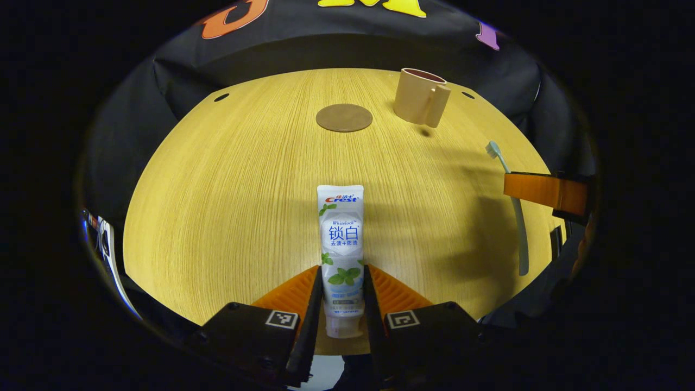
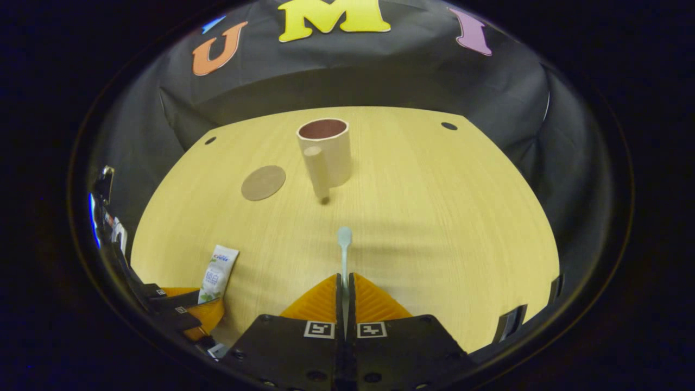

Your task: Put the toothbrush and toothpaste on the desktop into the cup, then pick up the cup and place it on the coaster on the desktop.

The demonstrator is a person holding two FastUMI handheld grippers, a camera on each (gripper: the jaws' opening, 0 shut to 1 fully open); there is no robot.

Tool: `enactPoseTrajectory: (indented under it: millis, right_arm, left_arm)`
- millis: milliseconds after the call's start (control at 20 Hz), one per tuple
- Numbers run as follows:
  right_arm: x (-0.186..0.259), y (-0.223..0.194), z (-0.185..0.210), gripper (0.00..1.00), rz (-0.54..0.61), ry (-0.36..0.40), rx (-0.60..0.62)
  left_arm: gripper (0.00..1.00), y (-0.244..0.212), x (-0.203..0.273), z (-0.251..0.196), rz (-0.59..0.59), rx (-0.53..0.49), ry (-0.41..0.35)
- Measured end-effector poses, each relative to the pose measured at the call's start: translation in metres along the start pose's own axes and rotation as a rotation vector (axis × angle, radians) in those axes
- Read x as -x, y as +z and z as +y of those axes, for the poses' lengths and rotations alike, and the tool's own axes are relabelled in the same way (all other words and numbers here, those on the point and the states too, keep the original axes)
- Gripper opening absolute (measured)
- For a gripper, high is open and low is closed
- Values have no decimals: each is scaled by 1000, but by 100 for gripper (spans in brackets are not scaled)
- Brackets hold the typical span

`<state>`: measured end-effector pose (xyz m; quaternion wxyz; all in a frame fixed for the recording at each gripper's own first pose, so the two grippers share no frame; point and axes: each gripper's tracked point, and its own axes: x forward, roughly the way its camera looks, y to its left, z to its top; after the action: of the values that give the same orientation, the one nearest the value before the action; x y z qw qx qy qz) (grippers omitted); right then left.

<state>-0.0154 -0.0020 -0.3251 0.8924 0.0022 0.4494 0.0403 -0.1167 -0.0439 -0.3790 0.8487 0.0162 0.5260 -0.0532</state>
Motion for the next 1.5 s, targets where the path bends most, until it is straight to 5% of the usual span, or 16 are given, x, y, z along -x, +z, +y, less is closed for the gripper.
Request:
enactPoseTrajectory:
  millis: [150, 200, 300, 350, 400, 600, 650, 800, 1150, 1500]
  right_arm:
    - [8, 15, -1, 0, -34, 14, -20]
    - [10, 25, -1, 0, -49, 21, -27]
    - [14, 45, -2, 0, -90, 34, -36]
    - [17, 58, -2, 0, -117, 41, -42]
    - [21, 73, -1, 0, -148, 50, -49]
    - [38, 142, 7, 0, -286, 86, -49]
    - [40, 158, 10, 0, -319, 94, -44]
    - [40, 202, 22, 0, -409, 123, -25]
    - [-5, 277, 56, 0, -571, 199, -16]
    - [-61, 286, 68, 0, -644, 227, 5]
  left_arm:
    - [41, 11, 12, -1, -49, 11, -7]
    - [48, 23, 17, -2, -71, 11, -11]
    - [39, 43, 27, -4, -125, 15, -21]
    - [46, 51, 35, -4, -153, 16, -24]
    - [39, 61, 41, -4, -185, 18, -26]
    - [37, 101, 67, 0, -326, 17, -19]
    - [43, 110, 72, 1, -356, 19, -15]
    - [35, 128, 85, 1, -423, 38, -14]
    - [35, 133, 116, 31, -445, 69, 62]
    - [35, 132, 139, 63, -448, 147, 164]
